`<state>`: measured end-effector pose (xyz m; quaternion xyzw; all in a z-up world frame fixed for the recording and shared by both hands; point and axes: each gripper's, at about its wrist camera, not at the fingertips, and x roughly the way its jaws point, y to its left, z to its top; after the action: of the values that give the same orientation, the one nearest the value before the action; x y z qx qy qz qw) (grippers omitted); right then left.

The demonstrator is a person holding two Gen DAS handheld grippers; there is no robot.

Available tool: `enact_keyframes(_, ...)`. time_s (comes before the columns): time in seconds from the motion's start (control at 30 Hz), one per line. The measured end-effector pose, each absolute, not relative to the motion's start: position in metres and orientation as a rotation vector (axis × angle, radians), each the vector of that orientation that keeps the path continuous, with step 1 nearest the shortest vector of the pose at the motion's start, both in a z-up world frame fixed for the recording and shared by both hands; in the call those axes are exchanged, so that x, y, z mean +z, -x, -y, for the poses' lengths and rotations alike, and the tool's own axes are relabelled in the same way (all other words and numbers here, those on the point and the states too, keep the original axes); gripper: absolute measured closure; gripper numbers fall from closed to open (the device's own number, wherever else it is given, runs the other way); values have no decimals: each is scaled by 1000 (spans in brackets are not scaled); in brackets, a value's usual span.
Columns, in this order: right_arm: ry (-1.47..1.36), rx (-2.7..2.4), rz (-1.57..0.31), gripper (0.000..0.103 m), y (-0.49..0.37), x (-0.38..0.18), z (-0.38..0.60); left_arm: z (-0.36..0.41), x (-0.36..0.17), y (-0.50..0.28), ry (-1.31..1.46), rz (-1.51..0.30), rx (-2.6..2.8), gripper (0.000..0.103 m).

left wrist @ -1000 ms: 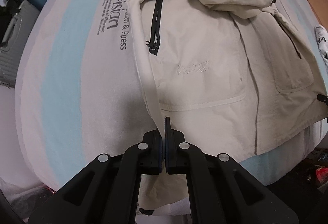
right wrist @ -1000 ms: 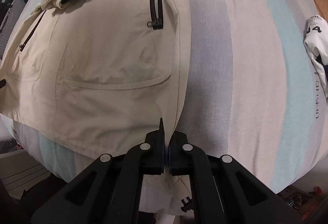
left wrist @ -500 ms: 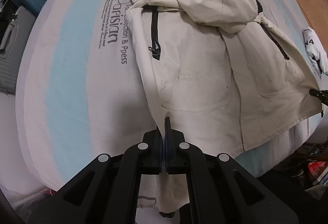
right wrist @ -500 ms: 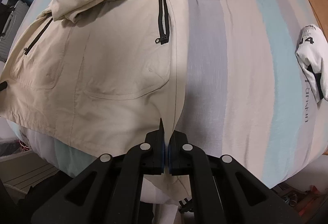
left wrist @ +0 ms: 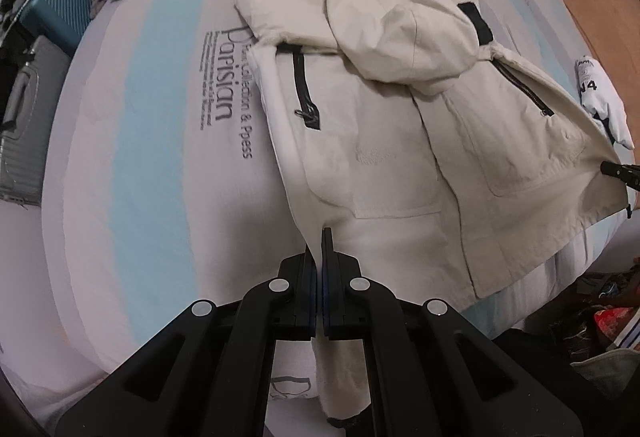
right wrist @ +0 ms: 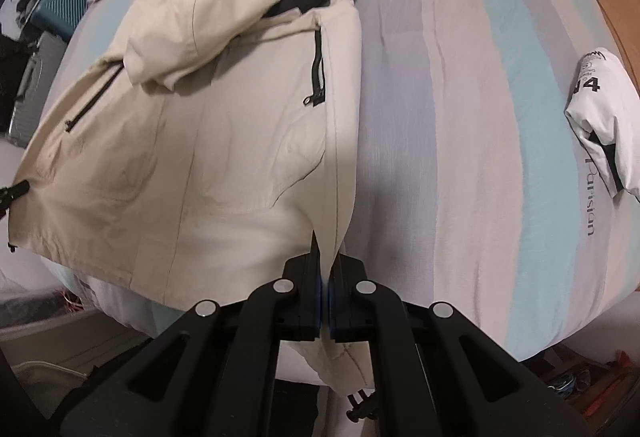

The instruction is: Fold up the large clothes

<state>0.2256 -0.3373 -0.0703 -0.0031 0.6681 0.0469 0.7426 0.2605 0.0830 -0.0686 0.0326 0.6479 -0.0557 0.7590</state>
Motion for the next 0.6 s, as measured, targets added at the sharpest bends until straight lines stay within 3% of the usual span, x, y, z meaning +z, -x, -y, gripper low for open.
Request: enact_keyframes(0.6, -141, 86, -1356, 102, -255, -20, 383, -117, -23, -298, -11, -1401, -13, 103)
